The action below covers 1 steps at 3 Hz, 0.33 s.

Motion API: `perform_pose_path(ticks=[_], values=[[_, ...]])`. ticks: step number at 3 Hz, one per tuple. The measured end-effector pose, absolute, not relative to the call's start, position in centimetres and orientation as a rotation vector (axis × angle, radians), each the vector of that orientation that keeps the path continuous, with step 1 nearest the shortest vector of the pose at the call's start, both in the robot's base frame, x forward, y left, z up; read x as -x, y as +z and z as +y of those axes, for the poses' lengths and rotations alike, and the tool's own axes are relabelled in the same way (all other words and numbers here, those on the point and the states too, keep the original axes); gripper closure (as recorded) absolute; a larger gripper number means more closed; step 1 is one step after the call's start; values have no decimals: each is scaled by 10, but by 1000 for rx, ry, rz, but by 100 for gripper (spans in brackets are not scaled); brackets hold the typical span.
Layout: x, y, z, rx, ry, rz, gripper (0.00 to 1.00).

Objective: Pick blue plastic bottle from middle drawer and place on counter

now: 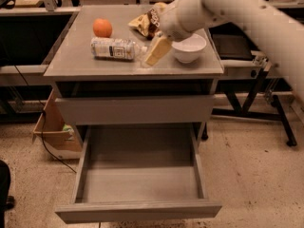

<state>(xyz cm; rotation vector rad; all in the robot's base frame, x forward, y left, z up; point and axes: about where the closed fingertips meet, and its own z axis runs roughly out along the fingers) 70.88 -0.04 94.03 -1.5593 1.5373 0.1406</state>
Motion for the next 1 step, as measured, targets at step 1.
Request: perform_pose_path(ticks=[1], values=[[-700, 945, -50, 1495, 125, 1577, 0]])
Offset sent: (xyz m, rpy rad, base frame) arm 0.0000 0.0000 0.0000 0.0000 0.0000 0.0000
